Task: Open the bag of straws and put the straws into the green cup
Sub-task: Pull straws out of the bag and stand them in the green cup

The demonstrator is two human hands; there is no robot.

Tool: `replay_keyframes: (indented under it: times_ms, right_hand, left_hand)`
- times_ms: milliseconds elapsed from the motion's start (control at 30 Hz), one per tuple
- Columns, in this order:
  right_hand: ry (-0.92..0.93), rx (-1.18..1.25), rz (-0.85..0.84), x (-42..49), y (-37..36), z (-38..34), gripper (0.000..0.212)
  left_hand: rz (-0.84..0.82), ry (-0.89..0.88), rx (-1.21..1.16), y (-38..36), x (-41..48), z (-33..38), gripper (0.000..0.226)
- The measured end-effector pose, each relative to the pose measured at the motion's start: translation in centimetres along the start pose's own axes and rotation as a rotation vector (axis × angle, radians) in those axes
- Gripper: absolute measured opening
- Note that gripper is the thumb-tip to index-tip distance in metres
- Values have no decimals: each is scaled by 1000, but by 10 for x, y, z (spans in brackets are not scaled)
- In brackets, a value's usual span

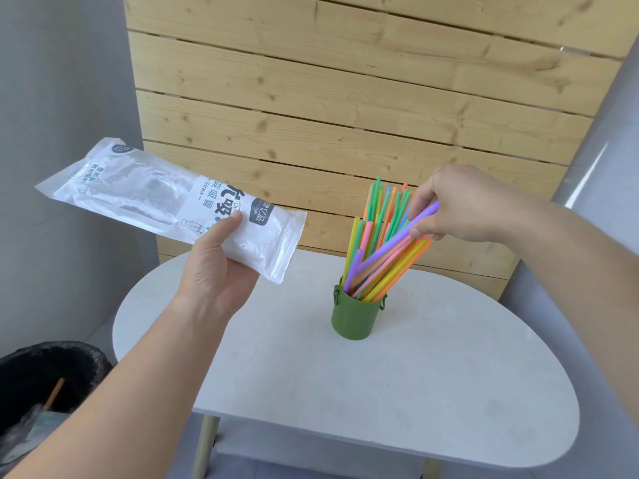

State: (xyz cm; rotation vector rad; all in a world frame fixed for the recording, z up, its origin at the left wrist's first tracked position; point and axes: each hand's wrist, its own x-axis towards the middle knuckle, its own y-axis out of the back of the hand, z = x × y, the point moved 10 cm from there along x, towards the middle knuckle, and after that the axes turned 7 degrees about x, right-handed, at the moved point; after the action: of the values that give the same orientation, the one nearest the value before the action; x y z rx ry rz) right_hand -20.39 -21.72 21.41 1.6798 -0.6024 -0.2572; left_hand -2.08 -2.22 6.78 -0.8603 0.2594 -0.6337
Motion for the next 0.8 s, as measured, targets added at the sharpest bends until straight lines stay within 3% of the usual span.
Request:
replay_keyframes:
  times_ms: [233,467,800]
  right_hand:
    - [48,-109,-59,9,-9,-3,9]
    - [68,-69,-74,22,-7,-5,12]
    - [57,-140,-247,45,-12,-7,12]
  left_hand:
    - [-7,0,3,0,1,-4,28]
    - [-1,3,12,2,0,-3,28]
    - [1,18,5,3,0,-5,31]
